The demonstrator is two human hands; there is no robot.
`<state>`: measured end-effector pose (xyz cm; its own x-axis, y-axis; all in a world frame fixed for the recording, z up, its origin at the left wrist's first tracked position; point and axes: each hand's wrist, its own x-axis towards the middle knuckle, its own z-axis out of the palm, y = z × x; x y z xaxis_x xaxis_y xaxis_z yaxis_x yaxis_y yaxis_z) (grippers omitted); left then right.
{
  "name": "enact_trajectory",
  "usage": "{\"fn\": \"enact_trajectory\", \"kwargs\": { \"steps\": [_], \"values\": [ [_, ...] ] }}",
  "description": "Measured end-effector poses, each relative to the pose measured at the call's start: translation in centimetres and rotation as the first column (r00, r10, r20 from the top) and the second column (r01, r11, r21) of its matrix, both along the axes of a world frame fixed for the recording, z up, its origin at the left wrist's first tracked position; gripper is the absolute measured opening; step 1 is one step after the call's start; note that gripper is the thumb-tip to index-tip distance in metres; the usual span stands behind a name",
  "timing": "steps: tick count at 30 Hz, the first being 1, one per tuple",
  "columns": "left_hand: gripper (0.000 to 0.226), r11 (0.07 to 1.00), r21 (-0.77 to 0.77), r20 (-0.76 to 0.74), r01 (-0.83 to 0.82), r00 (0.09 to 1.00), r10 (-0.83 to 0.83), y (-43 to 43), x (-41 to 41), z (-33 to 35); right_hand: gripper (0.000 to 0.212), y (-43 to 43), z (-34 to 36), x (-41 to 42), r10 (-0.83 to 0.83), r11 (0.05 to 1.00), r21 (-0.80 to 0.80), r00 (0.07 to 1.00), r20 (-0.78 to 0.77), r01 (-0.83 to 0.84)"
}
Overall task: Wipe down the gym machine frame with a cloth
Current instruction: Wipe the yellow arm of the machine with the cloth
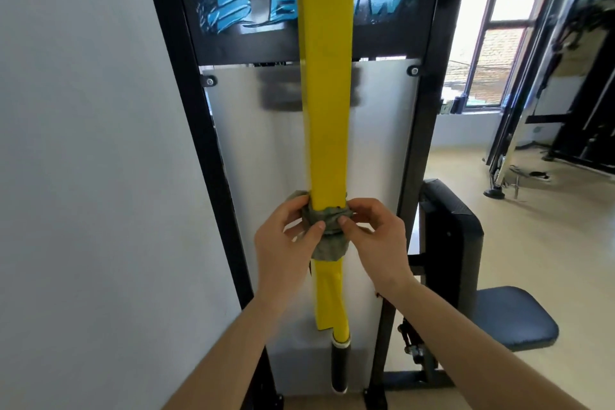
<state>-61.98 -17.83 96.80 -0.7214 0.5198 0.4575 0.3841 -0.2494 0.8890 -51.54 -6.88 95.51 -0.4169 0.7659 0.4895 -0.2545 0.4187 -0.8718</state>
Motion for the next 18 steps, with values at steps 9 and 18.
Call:
{"fn": "enact_trajectory", "kwargs": {
  "steps": [9, 18],
  "values": [
    [0.038, 0.994, 0.099, -0.102, -0.043, 0.993, 0.053, 0.6, -0.5, 6.3, 0.028, -0.1, 6.5, -0.7, 0.012, 0.997, 0.072, 0.992, -0.129, -0.002],
    [0.035, 0.961, 0.267, -0.218, -0.064, 0.968, 0.125, 1.8, -0.7, 13.7, 0.022, -0.3, 14.9, -1.7, -0.025, 0.987, 0.146, 0.966, -0.258, 0.064]
  ]
}}
